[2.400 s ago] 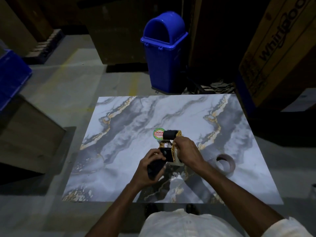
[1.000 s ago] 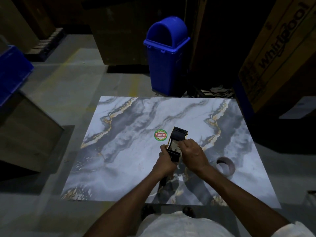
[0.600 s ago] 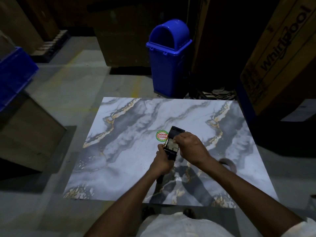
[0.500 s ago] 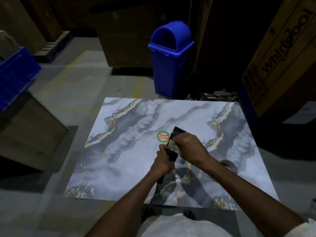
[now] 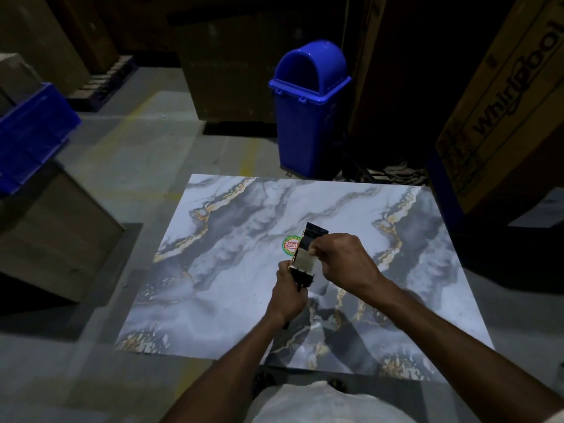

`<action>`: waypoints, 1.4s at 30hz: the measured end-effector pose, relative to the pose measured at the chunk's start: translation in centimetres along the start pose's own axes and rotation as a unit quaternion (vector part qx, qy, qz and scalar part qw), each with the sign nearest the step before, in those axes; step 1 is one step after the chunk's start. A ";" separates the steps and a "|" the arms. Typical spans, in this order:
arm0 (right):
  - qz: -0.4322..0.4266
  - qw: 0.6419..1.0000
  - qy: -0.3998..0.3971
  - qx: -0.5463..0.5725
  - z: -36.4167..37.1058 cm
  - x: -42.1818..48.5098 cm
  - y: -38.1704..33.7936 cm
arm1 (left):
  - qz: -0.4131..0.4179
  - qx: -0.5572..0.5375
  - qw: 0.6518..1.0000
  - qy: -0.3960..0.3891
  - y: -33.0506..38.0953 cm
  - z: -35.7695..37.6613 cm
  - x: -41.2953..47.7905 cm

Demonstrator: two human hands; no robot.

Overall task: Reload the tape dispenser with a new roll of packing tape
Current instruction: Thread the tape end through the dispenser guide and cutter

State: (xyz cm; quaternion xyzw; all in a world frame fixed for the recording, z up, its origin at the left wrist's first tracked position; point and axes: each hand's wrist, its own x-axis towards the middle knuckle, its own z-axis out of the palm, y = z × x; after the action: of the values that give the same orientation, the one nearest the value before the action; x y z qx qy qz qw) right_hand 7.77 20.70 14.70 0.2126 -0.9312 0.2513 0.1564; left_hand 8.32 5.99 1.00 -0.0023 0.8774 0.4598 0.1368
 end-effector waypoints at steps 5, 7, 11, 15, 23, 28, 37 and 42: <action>0.021 0.999 -0.007 0.037 -1.4 0.5 -1.1 | 0.002 -0.014 1.000 0.015 -0.6 -0.1 0.5; 0.047 0.998 -0.008 0.035 -2.1 1.4 -0.2 | 0.010 -0.016 1.000 0.016 -1.0 -0.2 0.5; 0.135 0.989 -0.045 0.037 -3.4 4.1 2.7 | 0.012 -0.035 0.999 0.000 -1.5 -0.3 0.3; 0.233 0.962 -0.109 0.090 -3.7 6.5 5.4 | 0.030 -0.053 0.998 -0.001 -2.1 -0.3 0.2; 0.320 0.927 -0.154 0.121 -1.7 8.2 8.8 | 0.015 -0.079 0.997 -0.019 -1.9 -0.6 -0.3; 0.317 0.928 -0.158 0.116 -0.6 8.4 9.1 | 0.019 -0.088 0.996 -0.017 -2.0 -0.9 -0.7; 0.280 0.934 -0.213 0.063 1.7 7.6 9.3 | 0.003 -0.152 0.988 -0.038 -1.4 -0.9 -1.5; 0.334 0.909 -0.197 0.154 2.3 7.1 9.7 | -0.006 -0.181 0.982 -0.049 -0.8 -1.2 -1.5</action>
State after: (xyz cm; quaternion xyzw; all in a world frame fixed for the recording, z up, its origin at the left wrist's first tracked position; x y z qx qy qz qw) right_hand -3.37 24.77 11.73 -0.0438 -0.9093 0.3827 -0.1577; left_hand 9.61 4.43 1.38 -0.0102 0.7717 0.6100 0.1799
